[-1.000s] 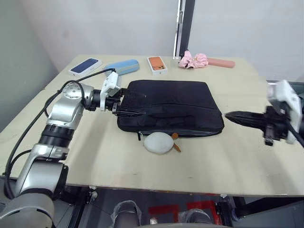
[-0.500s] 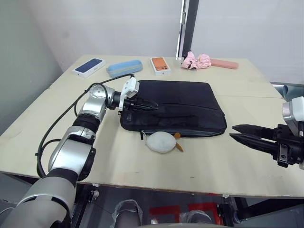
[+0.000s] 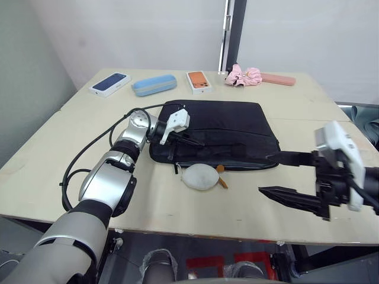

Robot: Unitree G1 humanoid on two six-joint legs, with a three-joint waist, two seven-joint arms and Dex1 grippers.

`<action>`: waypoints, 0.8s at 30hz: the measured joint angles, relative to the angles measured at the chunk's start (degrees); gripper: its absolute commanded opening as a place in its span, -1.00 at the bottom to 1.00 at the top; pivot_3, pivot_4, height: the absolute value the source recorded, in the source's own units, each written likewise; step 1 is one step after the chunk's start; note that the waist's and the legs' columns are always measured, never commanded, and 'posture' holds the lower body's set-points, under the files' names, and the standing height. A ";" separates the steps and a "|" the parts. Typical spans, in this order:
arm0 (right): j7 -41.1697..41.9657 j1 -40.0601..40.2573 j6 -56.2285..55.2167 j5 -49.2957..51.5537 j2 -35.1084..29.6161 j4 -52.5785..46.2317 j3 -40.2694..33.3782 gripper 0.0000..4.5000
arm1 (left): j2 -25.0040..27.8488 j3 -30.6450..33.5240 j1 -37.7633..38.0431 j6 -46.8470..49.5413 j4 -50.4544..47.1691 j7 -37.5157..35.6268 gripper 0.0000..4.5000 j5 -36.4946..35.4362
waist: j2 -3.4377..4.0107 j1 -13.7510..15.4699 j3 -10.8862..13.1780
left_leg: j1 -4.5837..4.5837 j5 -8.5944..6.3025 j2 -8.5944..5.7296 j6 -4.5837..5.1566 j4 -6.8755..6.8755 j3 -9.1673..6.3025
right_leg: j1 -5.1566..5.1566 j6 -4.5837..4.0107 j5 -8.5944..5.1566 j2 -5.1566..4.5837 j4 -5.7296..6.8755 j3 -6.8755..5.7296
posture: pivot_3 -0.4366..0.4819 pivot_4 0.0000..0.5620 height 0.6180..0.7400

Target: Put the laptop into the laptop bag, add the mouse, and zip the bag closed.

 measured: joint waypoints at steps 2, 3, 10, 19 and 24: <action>0.22 -5.96 -0.59 -5.09 2.89 2.71 9.22 0.99 | -0.07 1.19 -0.01 0.22 1.43 1.41 -1.00 0.61 | 0.00 0.01 0.00 | 0.00 0.00 -0.02 0.00 0.03 -0.02 | 0.02 0.00 0.01 0.00 0.00 -0.01 | -0.05 -0.47 1.00; 0.70 -8.13 -0.97 -7.34 4.42 4.10 13.01 0.99 | -0.27 1.83 -0.04 0.39 1.56 1.88 -1.00 0.77 | 0.00 0.03 0.00 | -0.05 0.00 -0.03 0.00 0.03 -0.03 | 0.01 0.00 0.01 -0.03 -0.02 -0.02 | -0.05 -0.47 1.00; 7.28 -20.36 -3.36 -23.60 11.85 13.91 33.89 0.99 | -0.48 3.42 0.15 1.82 2.59 3.60 -1.00 2.97 | 0.00 0.11 0.00 | -0.11 0.01 -0.07 0.01 0.04 -0.08 | 0.00 -0.01 0.01 -0.08 -0.01 -0.09 | -0.05 -0.47 1.00; 13.95 -30.14 -7.85 -42.17 22.77 26.14 49.84 0.99 | 0.10 4.77 0.46 2.66 2.72 3.96 -1.00 5.04 | -0.01 -0.20 0.00 | -0.06 0.01 -0.07 0.01 0.07 -0.08 | 0.01 -0.03 0.02 -0.08 0.09 -0.06 | -0.05 -0.47 1.00; 15.69 -30.25 -9.06 -47.00 26.04 29.08 51.62 0.99 | 0.59 5.78 1.20 2.68 2.71 3.94 -1.00 5.33 | -0.01 -0.12 0.00 | -0.02 0.01 -0.07 0.01 0.07 -0.09 | 0.03 -0.04 0.03 -0.08 0.11 -0.07 | -0.05 -0.47 1.00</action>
